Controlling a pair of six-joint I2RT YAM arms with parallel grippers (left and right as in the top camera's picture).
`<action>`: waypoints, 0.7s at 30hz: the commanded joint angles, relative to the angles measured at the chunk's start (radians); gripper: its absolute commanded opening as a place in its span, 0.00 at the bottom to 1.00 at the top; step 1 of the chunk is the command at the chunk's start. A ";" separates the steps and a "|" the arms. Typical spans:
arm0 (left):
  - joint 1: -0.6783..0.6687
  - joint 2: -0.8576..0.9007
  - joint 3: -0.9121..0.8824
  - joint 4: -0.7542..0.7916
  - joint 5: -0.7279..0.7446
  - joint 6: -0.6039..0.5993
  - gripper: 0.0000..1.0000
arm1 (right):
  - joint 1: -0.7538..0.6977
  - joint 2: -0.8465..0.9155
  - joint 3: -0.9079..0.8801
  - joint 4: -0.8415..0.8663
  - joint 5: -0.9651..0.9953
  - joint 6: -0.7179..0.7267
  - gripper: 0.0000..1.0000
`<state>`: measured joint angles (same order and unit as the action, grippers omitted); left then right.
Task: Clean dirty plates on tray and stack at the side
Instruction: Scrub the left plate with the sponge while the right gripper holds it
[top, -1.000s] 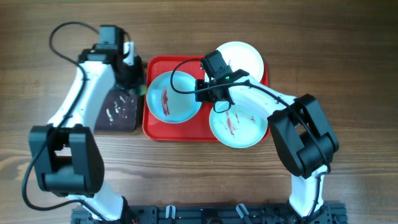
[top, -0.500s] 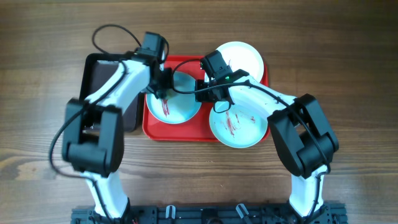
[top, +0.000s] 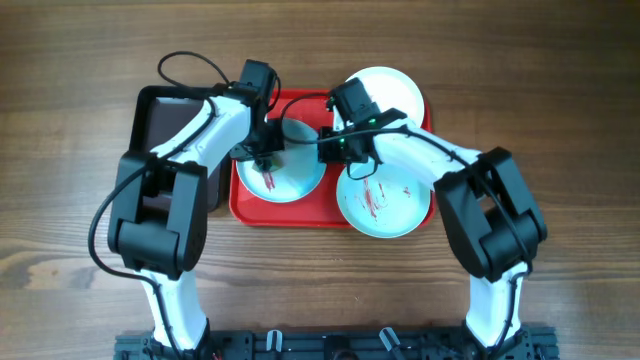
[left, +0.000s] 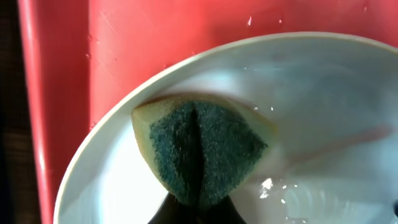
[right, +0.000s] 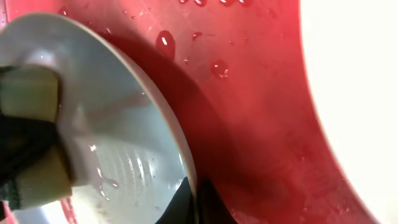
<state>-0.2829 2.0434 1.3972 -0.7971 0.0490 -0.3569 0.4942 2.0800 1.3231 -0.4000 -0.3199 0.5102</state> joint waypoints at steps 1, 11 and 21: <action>0.015 0.027 -0.039 -0.019 0.197 0.039 0.04 | -0.046 0.074 0.010 0.003 -0.113 -0.017 0.04; -0.032 0.027 -0.103 -0.048 0.370 0.093 0.04 | -0.047 0.076 0.010 0.016 -0.116 -0.021 0.04; -0.033 0.027 -0.109 -0.042 0.029 -0.051 0.04 | -0.047 0.076 0.010 0.017 -0.116 -0.021 0.04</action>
<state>-0.3248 2.0354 1.3277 -0.8333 0.3817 -0.2584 0.4484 2.1033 1.3270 -0.3874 -0.4450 0.4812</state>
